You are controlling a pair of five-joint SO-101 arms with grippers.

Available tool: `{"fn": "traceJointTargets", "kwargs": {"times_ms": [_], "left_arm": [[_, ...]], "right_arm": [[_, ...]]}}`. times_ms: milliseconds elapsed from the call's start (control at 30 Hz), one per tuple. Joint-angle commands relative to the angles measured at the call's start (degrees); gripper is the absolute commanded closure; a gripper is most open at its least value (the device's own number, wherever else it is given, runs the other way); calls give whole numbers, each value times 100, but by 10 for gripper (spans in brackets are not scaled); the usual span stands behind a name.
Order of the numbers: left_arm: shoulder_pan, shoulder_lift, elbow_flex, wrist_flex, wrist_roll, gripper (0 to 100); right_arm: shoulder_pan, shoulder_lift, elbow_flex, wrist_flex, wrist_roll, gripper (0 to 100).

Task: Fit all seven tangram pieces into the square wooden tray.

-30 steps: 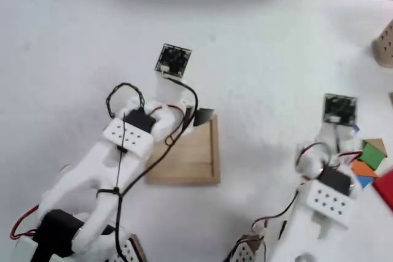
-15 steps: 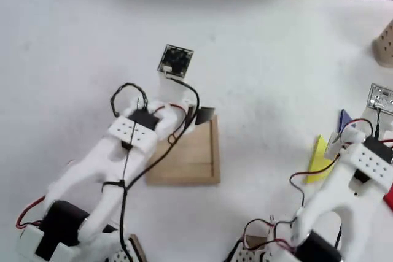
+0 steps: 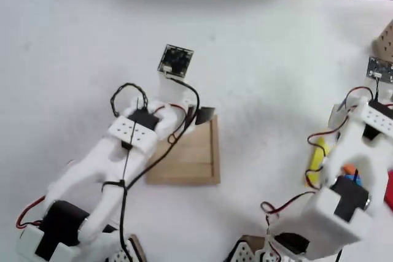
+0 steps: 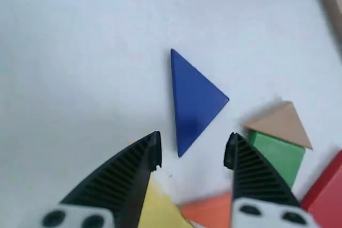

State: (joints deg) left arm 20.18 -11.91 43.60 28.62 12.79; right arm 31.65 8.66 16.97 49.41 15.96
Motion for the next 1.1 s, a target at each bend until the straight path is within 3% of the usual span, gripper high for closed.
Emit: {"fn": "traceJointTargets", "kwargs": {"times_ms": [0,267,700,933,1067], "left_arm": [[-4,-31,-79,-193,132,702],[-4,-31,-79,-193,123,701],[4,-31,-79,-193,123,701],[4,-31,-79,-193,123,701],[4,-31,-79,-193,123,701]], "right_arm": [[-92,488,-914,22,-53,794],[-75,1499,-1670,84,229,739],[-84,2255,-2040,242,185,741],[-84,2264,-2145,268,220,882],[-31,2246,-2163,382,220,886]]}}
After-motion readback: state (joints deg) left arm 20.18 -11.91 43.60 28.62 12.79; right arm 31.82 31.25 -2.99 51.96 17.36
